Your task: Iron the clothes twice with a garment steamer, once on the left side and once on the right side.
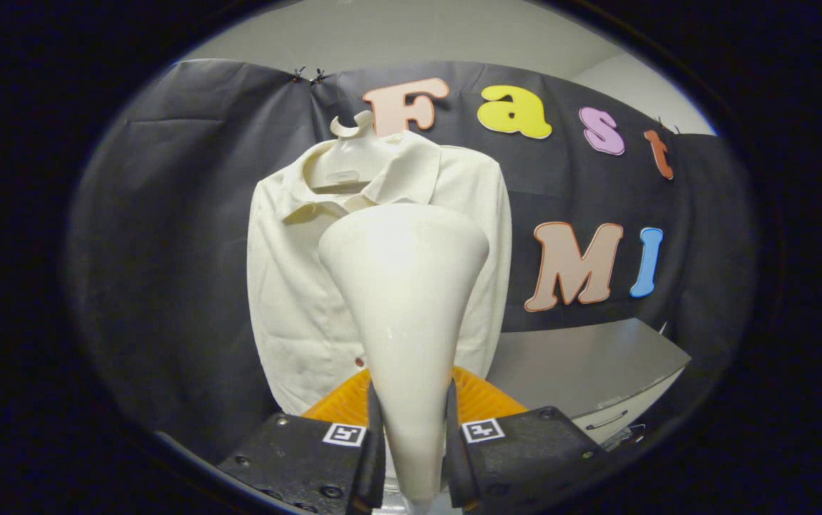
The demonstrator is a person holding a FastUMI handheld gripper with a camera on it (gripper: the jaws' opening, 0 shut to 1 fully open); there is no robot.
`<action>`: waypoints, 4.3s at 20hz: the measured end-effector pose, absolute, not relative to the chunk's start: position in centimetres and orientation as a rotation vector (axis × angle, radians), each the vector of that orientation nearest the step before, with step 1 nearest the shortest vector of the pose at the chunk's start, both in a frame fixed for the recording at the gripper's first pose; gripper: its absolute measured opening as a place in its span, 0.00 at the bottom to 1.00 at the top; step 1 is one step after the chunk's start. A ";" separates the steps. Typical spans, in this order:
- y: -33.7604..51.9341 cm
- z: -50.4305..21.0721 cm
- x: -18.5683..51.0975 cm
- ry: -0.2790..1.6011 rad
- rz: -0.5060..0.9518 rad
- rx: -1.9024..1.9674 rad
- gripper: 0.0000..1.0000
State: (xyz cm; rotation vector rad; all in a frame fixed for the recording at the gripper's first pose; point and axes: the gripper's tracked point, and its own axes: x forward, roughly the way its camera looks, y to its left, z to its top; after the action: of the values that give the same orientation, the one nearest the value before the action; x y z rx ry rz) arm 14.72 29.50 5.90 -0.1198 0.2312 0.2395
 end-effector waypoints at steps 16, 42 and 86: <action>29.1 7.8 24.1 0.245 0.130 -0.111 0.36; 26.2 -13.0 23.1 0.482 0.066 -0.199 0.36; 20.5 -25.9 11.6 0.657 0.006 -0.115 0.36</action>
State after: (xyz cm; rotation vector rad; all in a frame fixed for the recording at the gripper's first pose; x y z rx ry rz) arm 11.63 20.47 -25.91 -0.1153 0.6570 0.0059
